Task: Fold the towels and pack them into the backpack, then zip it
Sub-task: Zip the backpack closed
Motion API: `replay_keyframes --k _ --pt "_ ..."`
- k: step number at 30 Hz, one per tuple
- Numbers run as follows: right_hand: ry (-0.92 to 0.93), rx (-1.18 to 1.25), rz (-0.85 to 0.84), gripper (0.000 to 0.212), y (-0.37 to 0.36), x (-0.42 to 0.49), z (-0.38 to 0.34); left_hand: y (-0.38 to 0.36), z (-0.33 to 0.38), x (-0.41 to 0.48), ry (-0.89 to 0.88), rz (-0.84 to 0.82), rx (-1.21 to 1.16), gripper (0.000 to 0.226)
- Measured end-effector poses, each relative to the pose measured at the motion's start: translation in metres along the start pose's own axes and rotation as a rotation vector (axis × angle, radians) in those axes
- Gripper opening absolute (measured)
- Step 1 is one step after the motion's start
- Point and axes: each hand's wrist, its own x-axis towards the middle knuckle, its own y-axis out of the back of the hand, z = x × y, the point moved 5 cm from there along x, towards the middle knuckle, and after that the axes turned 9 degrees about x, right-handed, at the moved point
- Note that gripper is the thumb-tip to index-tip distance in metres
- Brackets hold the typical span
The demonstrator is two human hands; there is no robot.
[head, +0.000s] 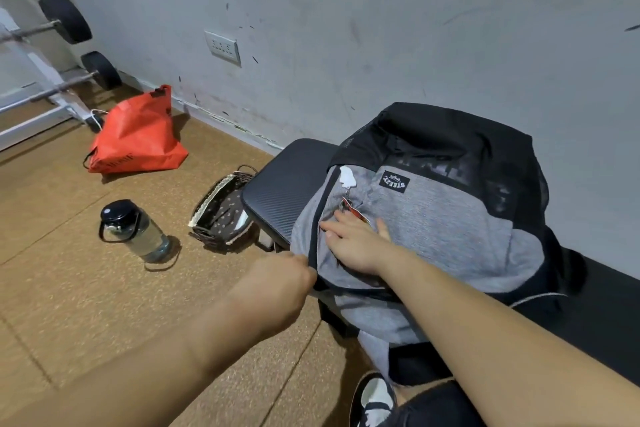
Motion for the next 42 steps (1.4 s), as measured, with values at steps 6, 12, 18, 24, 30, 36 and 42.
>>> replay_keyframes --k 6,12,18,24,30,36,42 --pt "0.166 0.240 0.226 0.038 0.019 -0.034 -0.017 0.009 -0.015 -0.007 0.207 0.112 -0.523 0.023" --pt "0.355 0.015 0.367 0.020 -0.001 -0.089 -0.036 0.006 -0.016 -0.018 0.411 0.138 -1.109 0.023" --pt "0.391 0.016 0.415 0.022 -0.001 -0.096 -0.028 0.009 -0.015 -0.028 0.507 0.045 -1.361 0.025" --pt "0.428 0.062 0.472 0.013 -0.003 -0.104 -0.029 -0.001 -0.006 -0.019 0.709 -0.128 -1.408 0.046" --pt "0.498 -0.017 0.475 0.004 -0.004 -0.107 -0.017 -0.002 0.003 0.006 0.700 -0.109 -1.309 0.011" --pt "0.654 -0.177 0.368 0.010 -0.010 -0.120 -0.023 -0.013 -0.017 0.009 0.790 -0.011 -1.267 0.022" --pt "0.506 -0.001 0.367 0.013 0.015 -0.148 0.033 -0.022 -0.057 -0.002 0.896 0.191 -1.123 0.032"
